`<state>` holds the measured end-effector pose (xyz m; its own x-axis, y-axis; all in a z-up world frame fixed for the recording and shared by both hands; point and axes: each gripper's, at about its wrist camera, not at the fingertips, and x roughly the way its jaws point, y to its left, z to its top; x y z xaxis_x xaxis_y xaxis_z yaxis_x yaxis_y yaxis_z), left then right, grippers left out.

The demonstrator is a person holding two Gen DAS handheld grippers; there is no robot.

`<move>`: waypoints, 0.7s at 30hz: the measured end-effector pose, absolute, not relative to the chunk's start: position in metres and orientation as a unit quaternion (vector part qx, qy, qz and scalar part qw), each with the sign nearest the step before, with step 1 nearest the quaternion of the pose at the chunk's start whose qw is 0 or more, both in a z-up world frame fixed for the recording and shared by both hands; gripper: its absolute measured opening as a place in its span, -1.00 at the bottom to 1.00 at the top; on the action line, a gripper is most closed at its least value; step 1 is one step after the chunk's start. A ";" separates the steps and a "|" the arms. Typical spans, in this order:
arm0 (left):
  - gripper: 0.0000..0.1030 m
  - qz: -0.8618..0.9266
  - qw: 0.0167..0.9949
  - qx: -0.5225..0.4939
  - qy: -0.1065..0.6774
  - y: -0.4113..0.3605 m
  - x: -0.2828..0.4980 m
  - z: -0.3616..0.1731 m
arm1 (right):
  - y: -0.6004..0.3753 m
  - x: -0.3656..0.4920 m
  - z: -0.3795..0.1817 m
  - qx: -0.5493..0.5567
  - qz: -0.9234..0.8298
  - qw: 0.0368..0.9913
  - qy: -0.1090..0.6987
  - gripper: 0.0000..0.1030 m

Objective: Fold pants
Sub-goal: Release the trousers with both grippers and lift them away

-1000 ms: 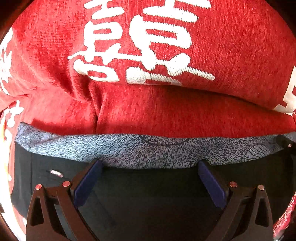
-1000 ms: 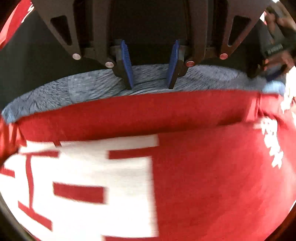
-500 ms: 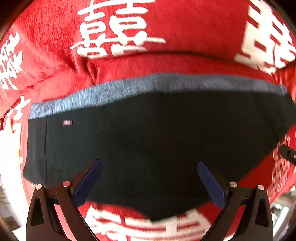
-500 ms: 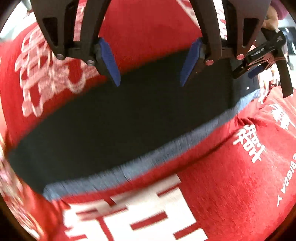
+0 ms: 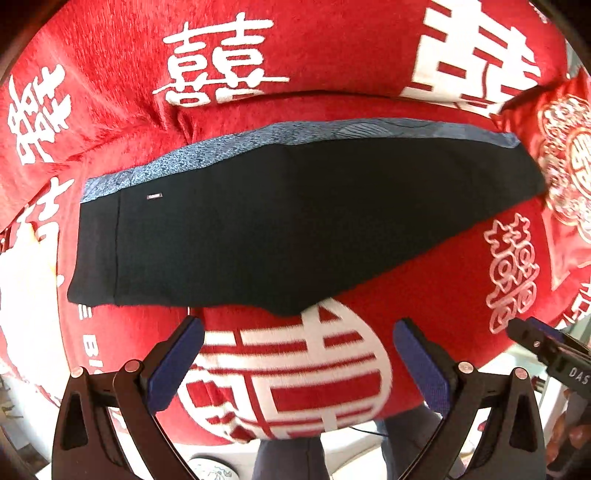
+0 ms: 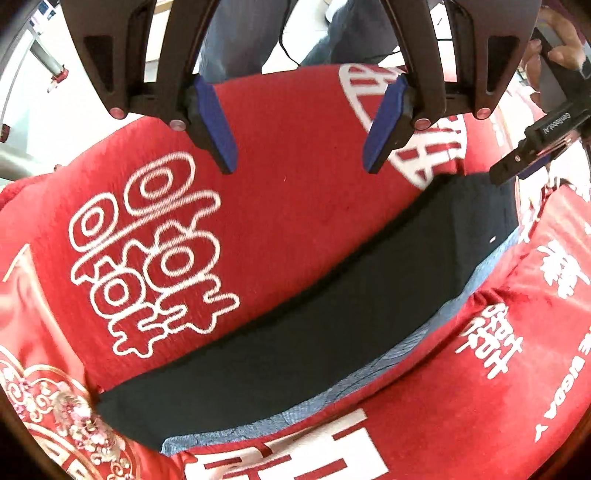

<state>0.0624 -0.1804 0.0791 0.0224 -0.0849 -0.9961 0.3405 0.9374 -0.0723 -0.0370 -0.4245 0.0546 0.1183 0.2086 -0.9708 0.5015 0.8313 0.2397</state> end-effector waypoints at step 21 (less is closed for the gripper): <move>1.00 -0.146 0.698 0.139 0.687 -0.248 0.060 0.115 | -0.471 -0.054 0.087 0.291 -0.099 0.679 0.667 0.47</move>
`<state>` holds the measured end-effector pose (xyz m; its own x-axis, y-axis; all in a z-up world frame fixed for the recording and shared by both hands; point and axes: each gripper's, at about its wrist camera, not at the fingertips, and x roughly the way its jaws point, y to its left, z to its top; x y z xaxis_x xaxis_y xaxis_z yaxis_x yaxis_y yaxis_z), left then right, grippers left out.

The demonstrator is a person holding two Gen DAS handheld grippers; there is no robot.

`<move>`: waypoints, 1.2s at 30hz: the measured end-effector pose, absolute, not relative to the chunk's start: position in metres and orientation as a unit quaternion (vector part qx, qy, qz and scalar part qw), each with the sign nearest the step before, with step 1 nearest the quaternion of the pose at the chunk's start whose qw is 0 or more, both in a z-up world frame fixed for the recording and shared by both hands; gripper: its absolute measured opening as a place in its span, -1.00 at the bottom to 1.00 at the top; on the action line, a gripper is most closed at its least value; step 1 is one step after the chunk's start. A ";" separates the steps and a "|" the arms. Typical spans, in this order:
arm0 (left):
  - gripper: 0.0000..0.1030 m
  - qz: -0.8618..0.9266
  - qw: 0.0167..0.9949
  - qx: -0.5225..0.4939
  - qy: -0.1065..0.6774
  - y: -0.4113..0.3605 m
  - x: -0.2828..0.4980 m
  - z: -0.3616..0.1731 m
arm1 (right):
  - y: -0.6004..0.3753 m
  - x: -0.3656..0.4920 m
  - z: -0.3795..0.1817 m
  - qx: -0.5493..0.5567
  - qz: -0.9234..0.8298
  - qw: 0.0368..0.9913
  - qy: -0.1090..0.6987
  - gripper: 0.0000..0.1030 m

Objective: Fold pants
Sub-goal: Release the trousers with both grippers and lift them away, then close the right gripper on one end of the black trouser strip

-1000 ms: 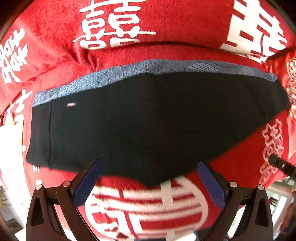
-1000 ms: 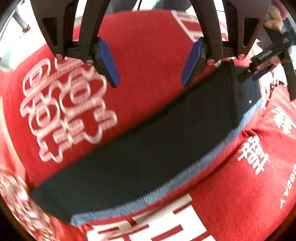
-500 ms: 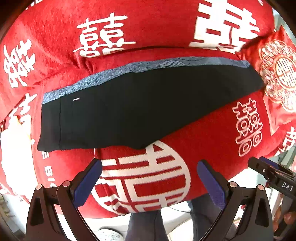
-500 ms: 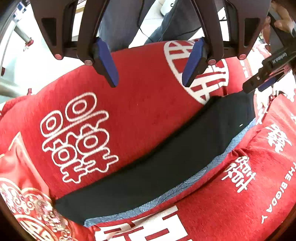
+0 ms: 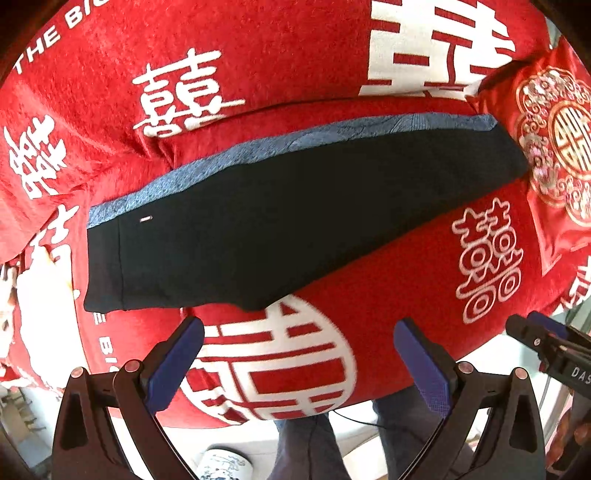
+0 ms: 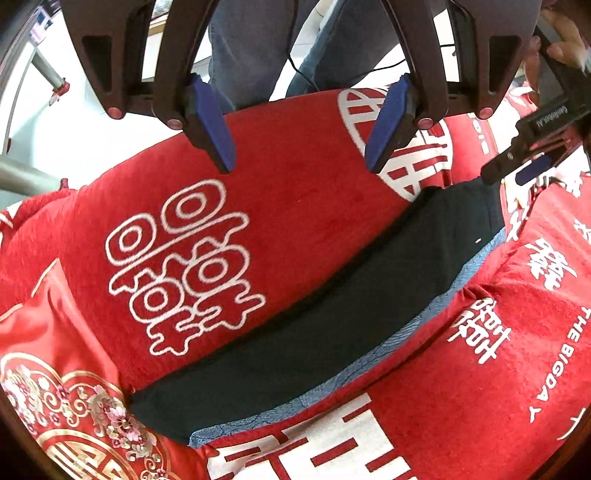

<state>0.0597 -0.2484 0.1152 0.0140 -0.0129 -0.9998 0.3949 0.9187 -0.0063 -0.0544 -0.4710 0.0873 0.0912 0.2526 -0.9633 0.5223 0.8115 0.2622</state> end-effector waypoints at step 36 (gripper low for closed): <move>1.00 -0.136 0.686 0.181 0.691 -0.426 0.070 0.001 | -0.637 -0.029 -0.028 0.436 -0.046 0.687 0.579 0.47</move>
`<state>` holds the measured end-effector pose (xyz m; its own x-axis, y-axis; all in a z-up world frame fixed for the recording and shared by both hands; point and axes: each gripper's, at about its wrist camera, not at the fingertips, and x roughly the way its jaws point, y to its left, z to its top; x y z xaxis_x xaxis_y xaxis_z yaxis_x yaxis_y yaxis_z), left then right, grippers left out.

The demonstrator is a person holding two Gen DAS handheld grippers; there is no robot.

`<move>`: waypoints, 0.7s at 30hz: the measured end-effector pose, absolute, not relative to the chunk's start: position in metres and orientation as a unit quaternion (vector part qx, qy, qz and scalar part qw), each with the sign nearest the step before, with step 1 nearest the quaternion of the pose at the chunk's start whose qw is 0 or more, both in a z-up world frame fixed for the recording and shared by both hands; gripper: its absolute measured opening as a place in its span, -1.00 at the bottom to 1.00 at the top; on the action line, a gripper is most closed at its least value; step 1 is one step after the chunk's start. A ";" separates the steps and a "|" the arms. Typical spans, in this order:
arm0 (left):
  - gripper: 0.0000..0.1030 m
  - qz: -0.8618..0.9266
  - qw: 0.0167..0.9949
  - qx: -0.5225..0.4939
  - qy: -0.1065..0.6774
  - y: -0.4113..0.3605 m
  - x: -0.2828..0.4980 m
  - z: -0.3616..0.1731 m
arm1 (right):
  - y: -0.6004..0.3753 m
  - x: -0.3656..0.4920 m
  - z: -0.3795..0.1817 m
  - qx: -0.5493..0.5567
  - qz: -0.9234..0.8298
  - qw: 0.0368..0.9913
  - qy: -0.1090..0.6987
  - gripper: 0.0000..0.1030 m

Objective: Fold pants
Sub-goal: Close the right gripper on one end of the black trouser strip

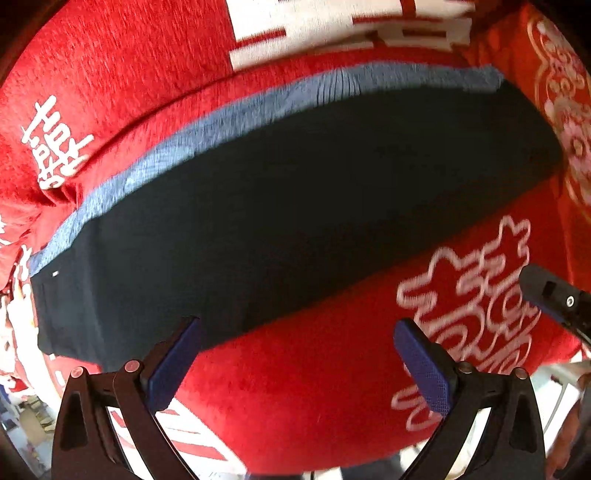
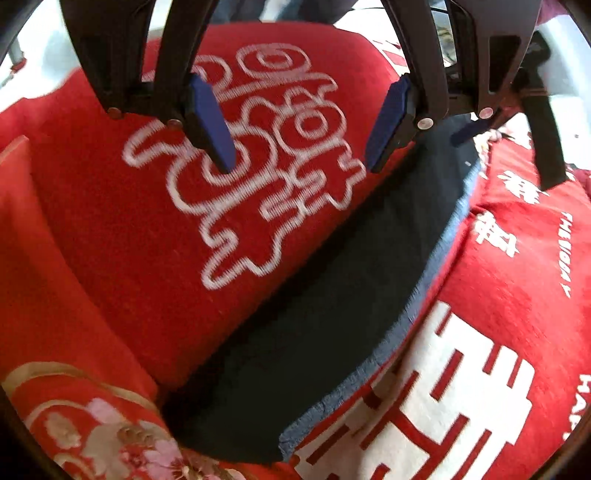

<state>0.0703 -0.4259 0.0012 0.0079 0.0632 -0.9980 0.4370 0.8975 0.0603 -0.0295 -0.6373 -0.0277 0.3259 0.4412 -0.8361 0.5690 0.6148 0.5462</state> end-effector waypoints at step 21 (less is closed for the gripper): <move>1.00 -0.139 0.753 0.100 0.635 -0.445 0.120 -0.044 | -0.690 0.017 -0.062 0.525 -0.096 0.760 0.371 0.27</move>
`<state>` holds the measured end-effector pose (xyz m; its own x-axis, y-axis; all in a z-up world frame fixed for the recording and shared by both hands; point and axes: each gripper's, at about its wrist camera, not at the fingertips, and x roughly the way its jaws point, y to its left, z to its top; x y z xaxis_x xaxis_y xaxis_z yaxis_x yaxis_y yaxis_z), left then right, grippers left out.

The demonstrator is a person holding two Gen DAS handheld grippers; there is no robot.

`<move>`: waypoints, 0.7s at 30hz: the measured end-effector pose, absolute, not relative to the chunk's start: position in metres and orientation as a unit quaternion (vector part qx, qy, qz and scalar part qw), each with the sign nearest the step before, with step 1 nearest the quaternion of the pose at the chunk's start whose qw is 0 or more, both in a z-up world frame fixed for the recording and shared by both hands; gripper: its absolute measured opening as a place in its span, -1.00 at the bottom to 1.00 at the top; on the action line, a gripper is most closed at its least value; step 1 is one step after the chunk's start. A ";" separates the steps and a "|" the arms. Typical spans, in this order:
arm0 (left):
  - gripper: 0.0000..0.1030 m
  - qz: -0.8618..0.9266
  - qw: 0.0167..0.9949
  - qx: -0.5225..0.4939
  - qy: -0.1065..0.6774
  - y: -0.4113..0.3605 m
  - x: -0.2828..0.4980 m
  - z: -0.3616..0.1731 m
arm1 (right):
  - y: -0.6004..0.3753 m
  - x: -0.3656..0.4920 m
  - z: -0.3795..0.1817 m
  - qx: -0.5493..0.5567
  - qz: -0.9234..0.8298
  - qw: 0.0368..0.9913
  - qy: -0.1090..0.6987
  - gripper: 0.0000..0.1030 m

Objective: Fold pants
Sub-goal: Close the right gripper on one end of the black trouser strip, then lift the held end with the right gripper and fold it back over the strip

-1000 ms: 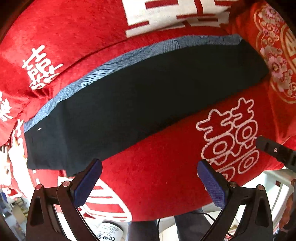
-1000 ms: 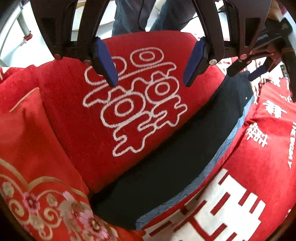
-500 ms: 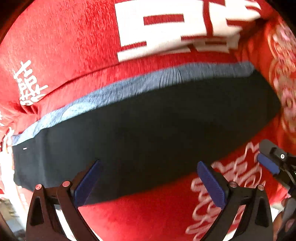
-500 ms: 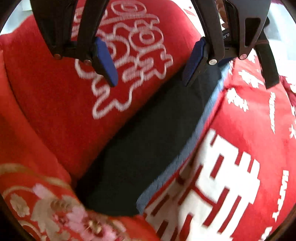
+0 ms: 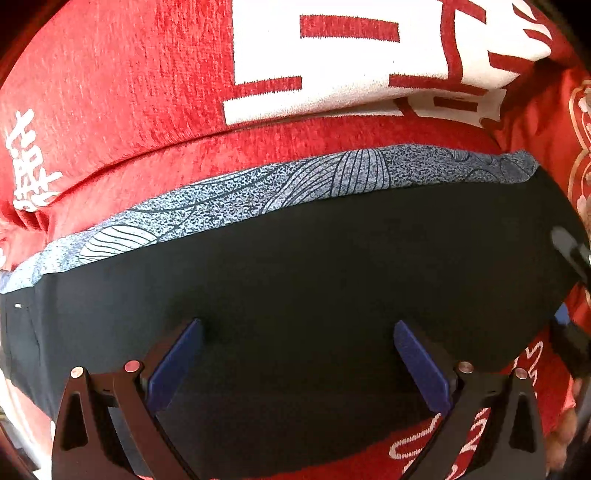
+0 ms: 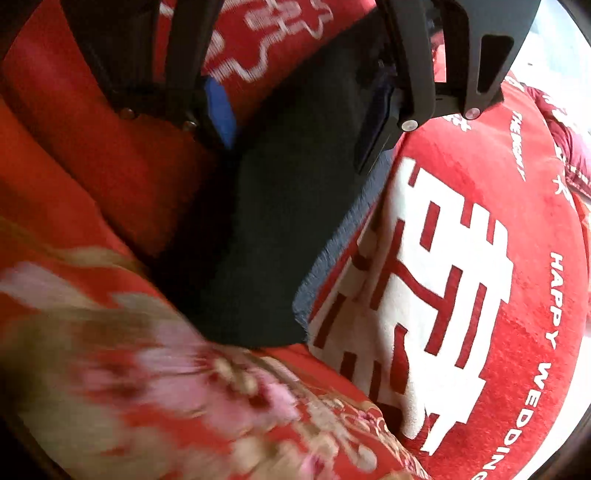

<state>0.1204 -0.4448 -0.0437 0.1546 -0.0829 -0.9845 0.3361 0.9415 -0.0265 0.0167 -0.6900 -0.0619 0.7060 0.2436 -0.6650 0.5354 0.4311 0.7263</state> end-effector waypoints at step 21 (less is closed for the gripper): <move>0.58 -0.234 0.756 0.095 0.604 -0.457 0.129 -0.032 | -0.604 0.076 0.041 0.244 -0.027 0.866 0.436 -0.72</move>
<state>0.1293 -0.4567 -0.0319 0.1614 -0.2382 -0.9577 0.4683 0.8727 -0.1382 0.0764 -0.6041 0.0408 0.6183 0.1651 -0.7684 0.2600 0.8797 0.3983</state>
